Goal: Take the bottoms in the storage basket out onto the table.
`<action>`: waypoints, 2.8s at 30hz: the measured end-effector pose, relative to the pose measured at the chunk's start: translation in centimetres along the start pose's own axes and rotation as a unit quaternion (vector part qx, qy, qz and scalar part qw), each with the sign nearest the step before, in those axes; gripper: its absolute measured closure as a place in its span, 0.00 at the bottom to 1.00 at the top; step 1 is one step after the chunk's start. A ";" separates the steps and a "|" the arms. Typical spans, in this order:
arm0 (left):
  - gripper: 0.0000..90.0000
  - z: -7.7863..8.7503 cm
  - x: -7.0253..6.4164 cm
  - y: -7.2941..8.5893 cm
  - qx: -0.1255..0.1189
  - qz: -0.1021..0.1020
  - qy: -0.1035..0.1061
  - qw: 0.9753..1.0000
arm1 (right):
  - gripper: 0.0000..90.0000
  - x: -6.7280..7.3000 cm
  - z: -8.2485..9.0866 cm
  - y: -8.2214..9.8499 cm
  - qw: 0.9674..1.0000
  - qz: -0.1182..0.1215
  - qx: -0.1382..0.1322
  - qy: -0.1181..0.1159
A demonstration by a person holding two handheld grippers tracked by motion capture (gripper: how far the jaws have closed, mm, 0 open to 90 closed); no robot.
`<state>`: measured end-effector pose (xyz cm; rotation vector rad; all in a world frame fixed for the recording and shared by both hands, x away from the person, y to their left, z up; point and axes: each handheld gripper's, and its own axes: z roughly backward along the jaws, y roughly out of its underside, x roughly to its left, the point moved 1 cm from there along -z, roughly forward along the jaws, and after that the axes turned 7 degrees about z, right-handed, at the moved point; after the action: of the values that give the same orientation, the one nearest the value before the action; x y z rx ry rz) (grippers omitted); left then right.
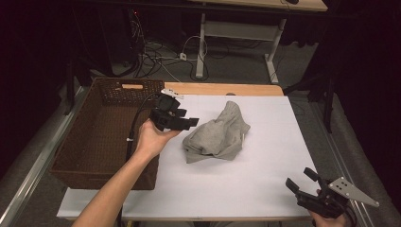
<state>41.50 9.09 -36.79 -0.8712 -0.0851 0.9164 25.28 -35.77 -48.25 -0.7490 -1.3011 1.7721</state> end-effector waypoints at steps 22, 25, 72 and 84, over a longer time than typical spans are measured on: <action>0.44 1.8 0.2 1.1 -0.013 -0.003 -0.004 1.000 | 0.18 0.0 0.0 0.0 1.000 0.000 0.000 0.000; 0.44 2.0 0.3 1.2 -0.015 -0.004 -0.006 1.000 | 0.18 0.0 0.0 0.0 1.000 0.000 0.001 0.000; 0.44 6.3 2.0 5.0 -0.049 0.004 -0.031 0.998 | 0.18 0.0 0.0 0.0 1.000 0.000 0.003 0.001; 0.42 7.4 2.6 6.3 -0.061 0.013 -0.038 0.997 | 0.18 0.0 0.0 0.0 1.000 0.000 0.001 0.003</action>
<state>35.97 17.51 -36.93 -0.9521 -0.1962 0.9765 25.28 -35.77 -48.25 -0.7517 -1.2958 1.7701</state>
